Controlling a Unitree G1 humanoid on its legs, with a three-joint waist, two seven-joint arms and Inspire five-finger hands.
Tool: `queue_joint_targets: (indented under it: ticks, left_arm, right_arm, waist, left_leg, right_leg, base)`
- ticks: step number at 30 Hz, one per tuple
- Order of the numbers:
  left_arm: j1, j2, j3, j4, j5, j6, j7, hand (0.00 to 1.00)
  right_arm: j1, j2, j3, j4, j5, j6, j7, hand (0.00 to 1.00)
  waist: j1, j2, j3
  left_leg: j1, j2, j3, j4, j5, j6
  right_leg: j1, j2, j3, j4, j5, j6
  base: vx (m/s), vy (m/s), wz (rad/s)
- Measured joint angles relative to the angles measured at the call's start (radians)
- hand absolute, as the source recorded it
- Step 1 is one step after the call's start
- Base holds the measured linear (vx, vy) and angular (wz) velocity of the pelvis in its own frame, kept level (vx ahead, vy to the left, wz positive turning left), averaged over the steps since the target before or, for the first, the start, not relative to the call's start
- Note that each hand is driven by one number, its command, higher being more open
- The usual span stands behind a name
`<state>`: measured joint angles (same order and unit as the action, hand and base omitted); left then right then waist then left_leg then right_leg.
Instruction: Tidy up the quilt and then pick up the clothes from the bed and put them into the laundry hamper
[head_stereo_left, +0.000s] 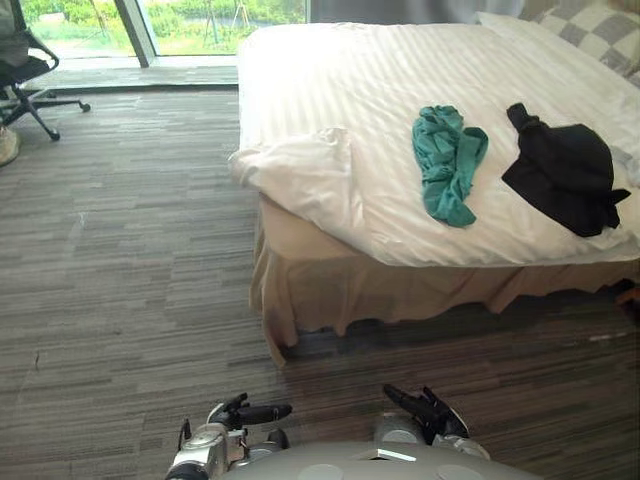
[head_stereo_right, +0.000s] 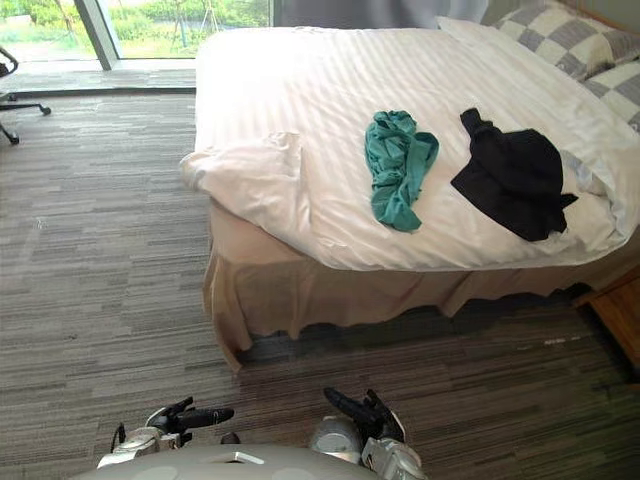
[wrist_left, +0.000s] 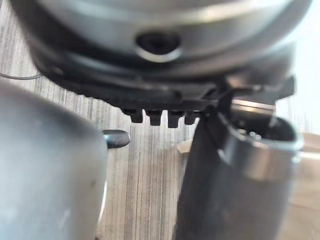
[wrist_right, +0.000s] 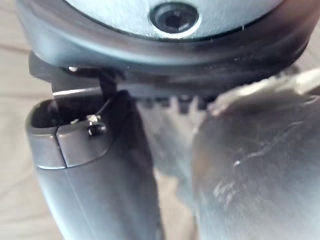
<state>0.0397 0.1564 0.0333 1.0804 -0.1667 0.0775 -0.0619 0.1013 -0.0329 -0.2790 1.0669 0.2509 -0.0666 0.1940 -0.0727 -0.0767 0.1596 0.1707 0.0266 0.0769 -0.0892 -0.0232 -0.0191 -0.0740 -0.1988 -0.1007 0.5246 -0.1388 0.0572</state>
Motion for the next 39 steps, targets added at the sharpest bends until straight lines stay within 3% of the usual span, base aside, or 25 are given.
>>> queue_joint_targets:
  ticks: [2,3,5,10,14,17,18,20,21,22,24,26,27,28,31,32,34,37,39]
  left_arm:
    - [-0.001,-0.002,0.034,0.000,-0.014,0.013,0.004,1.00]
    - [0.000,-0.005,0.054,0.000,-0.015,0.014,0.004,1.00]
    - [0.005,-0.028,0.092,0.000,-0.013,0.012,0.010,1.00]
    - [0.010,-0.063,0.138,0.000,-0.014,0.010,0.015,1.00]
    - [0.013,-0.065,0.149,-0.003,-0.018,-0.014,0.009,1.00]
    - [0.018,-0.064,0.174,-0.040,-0.023,-0.039,0.017,1.00]
    - [0.021,-0.071,0.194,-0.075,-0.029,-0.057,0.037,1.00]
    - [0.020,-0.093,0.213,-0.142,-0.086,-0.082,0.080,1.00]
    - [0.019,-0.093,0.214,-0.155,-0.109,-0.088,0.092,1.00]
    - [0.016,-0.092,0.236,-0.209,-0.168,-0.107,0.118,1.00]
    - [-0.008,-0.081,0.275,-0.269,-0.234,-0.124,0.149,1.00]
    - [-0.032,-0.033,0.337,-0.360,-0.436,-0.180,0.188,1.00]
    - [-0.034,-0.021,0.362,-0.400,-0.547,-0.208,0.190,1.00]
    - [-0.038,-0.011,0.390,-0.436,-0.638,-0.234,0.189,1.00]
    - [-0.084,0.043,0.509,-0.544,-0.955,-0.333,0.207,1.00]
    - [-0.105,0.055,0.565,-0.578,-1.110,-0.383,0.214,1.00]
    - [-0.150,0.067,0.654,-0.602,-1.276,-0.461,0.247,1.00]
    - [-0.167,0.104,0.763,-0.653,-1.343,-0.574,0.311,1.00]
    - [-0.168,0.127,0.779,-0.693,-1.255,-0.601,0.350,1.00]
  right_arm:
    - [0.007,0.013,0.006,0.000,0.002,-0.001,0.004,1.00]
    - [0.017,0.018,0.004,0.000,0.005,-0.001,0.005,1.00]
    - [0.022,0.013,-0.011,-0.001,0.009,-0.001,0.014,1.00]
    - [0.025,-0.003,-0.019,-0.001,0.007,0.006,0.017,1.00]
    - [0.021,-0.003,-0.008,-0.001,0.002,0.016,0.018,1.00]
    - [0.020,-0.004,0.013,-0.007,0.001,0.025,0.021,1.00]
    - [0.027,-0.013,0.017,-0.024,0.000,0.036,0.024,1.00]
    - [0.038,-0.032,0.036,-0.049,-0.003,0.046,0.027,1.00]
    - [0.041,-0.033,0.040,-0.055,-0.005,0.050,0.027,1.00]
    - [0.042,-0.041,0.048,-0.070,-0.009,0.063,0.032,1.00]
    - [0.037,-0.045,0.049,-0.091,-0.009,0.073,0.034,1.00]
    - [0.051,-0.047,0.056,-0.104,-0.006,0.081,0.041,1.00]
    - [0.074,-0.061,0.056,-0.125,0.002,0.083,0.043,1.00]
    - [0.087,-0.077,0.057,-0.137,0.001,0.083,0.035,1.00]
    - [0.133,-0.048,0.063,-0.141,0.022,0.103,0.021,1.00]
    - [0.143,-0.043,0.060,-0.142,0.041,0.099,0.013,1.00]
    - [0.145,-0.043,0.055,-0.142,0.039,0.100,0.005,1.00]
    - [0.147,-0.042,0.054,-0.142,0.037,0.104,-0.002,1.00]
    - [0.152,-0.042,0.055,-0.142,0.038,0.104,0.001,1.00]
  waist:
    - [0.002,-0.017,0.000]
    - [0.004,-0.024,-0.001]
    - [0.011,-0.007,-0.013]
    - [0.012,0.028,-0.015]
    - [0.017,0.025,-0.023]
    - [0.029,0.016,-0.019]
    - [0.034,0.033,-0.010]
    - [0.043,0.060,0.007]
    - [0.044,0.061,0.007]
    - [0.044,0.067,-0.006]
    - [0.043,0.076,0.008]
    - [0.044,0.073,0.021]
    - [0.043,0.103,0.009]
    - [0.045,0.119,0.000]
    - [0.041,0.077,-0.027]
    - [0.036,0.071,-0.028]
    - [0.028,0.071,-0.028]
    - [0.016,0.071,-0.028]
    - [0.016,0.079,-0.031]
  left_leg:
    - [-0.006,0.007,-0.022,0.001,0.008,-0.005]
    - [-0.009,-0.003,-0.021,0.002,0.010,-0.009]
    - [-0.022,-0.008,-0.006,0.003,0.008,-0.013]
    - [-0.011,-0.008,0.034,0.004,0.011,-0.020]
    - [-0.011,0.018,0.048,0.028,-0.014,-0.041]
    - [-0.121,0.045,0.062,0.278,-0.118,-0.051]
    - [-0.218,0.077,0.079,0.498,-0.165,-0.052]
    - [-0.308,0.128,0.091,0.740,-0.161,-0.054]
    - [-0.310,0.132,0.092,0.760,-0.160,-0.053]
    - [-0.298,0.145,0.112,0.737,-0.203,-0.037]
    - [-0.303,0.146,0.112,0.691,-0.235,-0.034]
    - [-0.310,0.155,0.107,0.589,-0.199,-0.041]
    - [-0.306,0.176,0.108,0.513,-0.146,-0.041]
    - [-0.304,0.189,0.113,0.498,-0.123,-0.089]
    - [-0.298,0.110,0.150,0.506,-0.151,-0.047]
    - [-0.294,0.092,0.158,0.514,-0.156,-0.037]
    - [-0.284,0.080,0.169,0.524,-0.165,-0.029]
    - [-0.252,0.089,0.179,0.522,-0.172,-0.037]
    - [-0.248,0.108,0.186,0.523,-0.176,-0.045]
  right_leg:
    - [0.018,0.084,0.032,-0.157,0.014,0.010]
    - [0.029,0.096,0.026,-0.221,0.029,0.008]
    - [0.070,0.097,0.035,-0.333,0.028,0.008]
    - [0.119,0.107,0.037,-0.421,0.049,0.040]
    - [0.144,0.120,0.017,-0.442,0.049,0.040]
    - [0.146,0.123,0.020,-0.440,0.034,0.018]
    - [0.150,0.135,0.022,-0.438,0.023,0.001]
    - [0.188,0.151,0.030,-0.436,0.020,-0.004]
    - [0.201,0.151,0.035,-0.436,0.020,-0.005]
    - [0.202,0.149,0.060,-0.425,0.016,-0.010]
    - [0.198,0.136,0.088,-0.411,0.012,-0.011]
    - [0.186,0.094,0.125,-0.355,-0.027,0.020]
    - [0.169,0.102,0.136,-0.324,-0.052,0.047]
    - [0.160,0.105,0.155,-0.290,-0.076,0.066]
    - [0.161,0.025,0.180,-0.284,-0.095,0.077]
    - [0.166,0.007,0.188,-0.291,-0.095,0.075]
    - [0.186,-0.009,0.191,-0.305,-0.093,0.071]
    - [0.202,-0.003,0.192,-0.306,-0.095,0.074]
    - [0.201,0.015,0.200,-0.306,-0.099,0.081]
  base:
    - [0.05,-0.027,0.42]
    - [0.08,-0.040,0.16]
    - [0.11,-0.014,-0.13]
    - [0.09,-0.031,-0.06]
    - [0.04,-0.046,0.10]
    - [-0.02,-0.056,-0.06]
    - [-0.07,-0.048,-0.03]
    - [-0.04,-0.012,-0.09]
    - [0.04,0.065,-0.28]
    - [0.04,0.055,-0.27]
    - [0.05,0.117,-0.42]
    - [0.03,0.262,-0.55]
    - [0.02,0.270,-0.43]
    - [0.08,0.265,-0.33]
    - [0.18,0.292,-0.10]
    - [0.15,0.245,-0.03]
    - [0.11,0.134,0.01]
    - [0.05,0.021,-0.05]
    - [-0.03,-0.082,-0.18]
